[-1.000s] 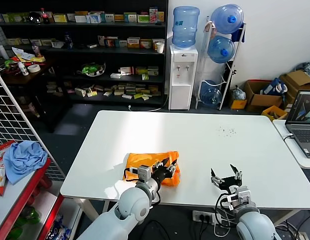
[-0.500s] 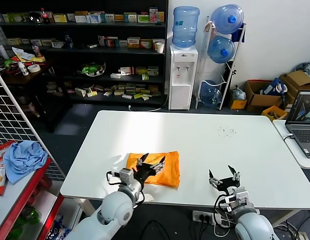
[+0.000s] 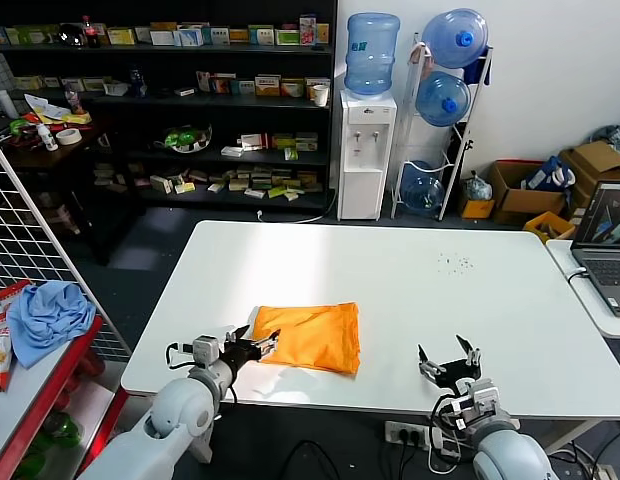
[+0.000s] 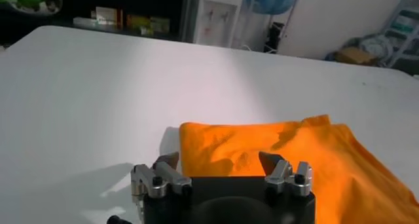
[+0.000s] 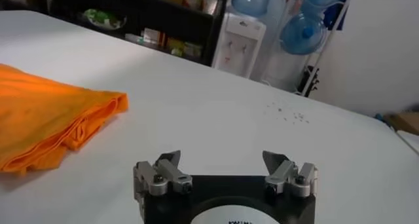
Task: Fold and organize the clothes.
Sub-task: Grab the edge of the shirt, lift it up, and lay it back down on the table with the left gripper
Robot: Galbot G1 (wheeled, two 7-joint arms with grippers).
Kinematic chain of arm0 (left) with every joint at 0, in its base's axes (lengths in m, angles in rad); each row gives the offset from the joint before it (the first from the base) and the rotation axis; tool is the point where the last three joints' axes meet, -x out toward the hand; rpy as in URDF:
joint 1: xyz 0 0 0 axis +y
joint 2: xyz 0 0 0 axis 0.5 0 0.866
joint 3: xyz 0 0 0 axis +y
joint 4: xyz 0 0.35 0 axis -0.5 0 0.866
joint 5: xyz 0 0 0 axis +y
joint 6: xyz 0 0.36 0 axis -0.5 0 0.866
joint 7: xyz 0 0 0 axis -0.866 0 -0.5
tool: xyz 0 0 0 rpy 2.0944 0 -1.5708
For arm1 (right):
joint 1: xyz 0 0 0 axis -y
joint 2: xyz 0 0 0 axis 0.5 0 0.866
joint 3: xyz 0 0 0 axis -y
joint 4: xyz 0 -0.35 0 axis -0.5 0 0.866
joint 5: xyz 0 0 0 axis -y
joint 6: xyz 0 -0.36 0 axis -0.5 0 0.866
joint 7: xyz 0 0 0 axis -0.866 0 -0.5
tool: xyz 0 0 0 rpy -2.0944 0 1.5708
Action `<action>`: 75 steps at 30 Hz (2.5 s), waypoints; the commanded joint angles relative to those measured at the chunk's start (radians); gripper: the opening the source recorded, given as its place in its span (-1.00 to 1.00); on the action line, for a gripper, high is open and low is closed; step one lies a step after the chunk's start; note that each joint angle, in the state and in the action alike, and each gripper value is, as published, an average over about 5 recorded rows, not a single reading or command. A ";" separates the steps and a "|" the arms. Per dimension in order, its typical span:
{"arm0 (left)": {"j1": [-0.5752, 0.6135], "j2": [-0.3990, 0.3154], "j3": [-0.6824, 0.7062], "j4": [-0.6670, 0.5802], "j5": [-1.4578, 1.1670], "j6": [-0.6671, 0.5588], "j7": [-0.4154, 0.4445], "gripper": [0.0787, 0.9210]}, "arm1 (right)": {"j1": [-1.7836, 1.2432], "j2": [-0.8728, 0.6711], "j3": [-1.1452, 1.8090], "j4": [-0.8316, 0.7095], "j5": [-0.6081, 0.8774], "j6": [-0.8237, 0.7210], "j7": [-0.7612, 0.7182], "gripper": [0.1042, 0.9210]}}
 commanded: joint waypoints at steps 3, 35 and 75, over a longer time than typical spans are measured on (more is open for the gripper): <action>-0.054 0.001 -0.042 0.122 -0.093 0.076 0.041 0.77 | -0.004 -0.002 0.005 -0.001 0.001 0.001 -0.002 0.76; -0.021 -0.027 -0.055 0.052 -0.080 0.064 0.083 -0.66 | 0.001 0.004 -0.002 0.015 0.003 -0.008 0.000 0.76; -0.117 0.550 -0.259 0.201 0.189 0.024 -0.006 -0.86 | 0.097 0.010 -0.110 -0.006 0.020 -0.004 0.005 0.76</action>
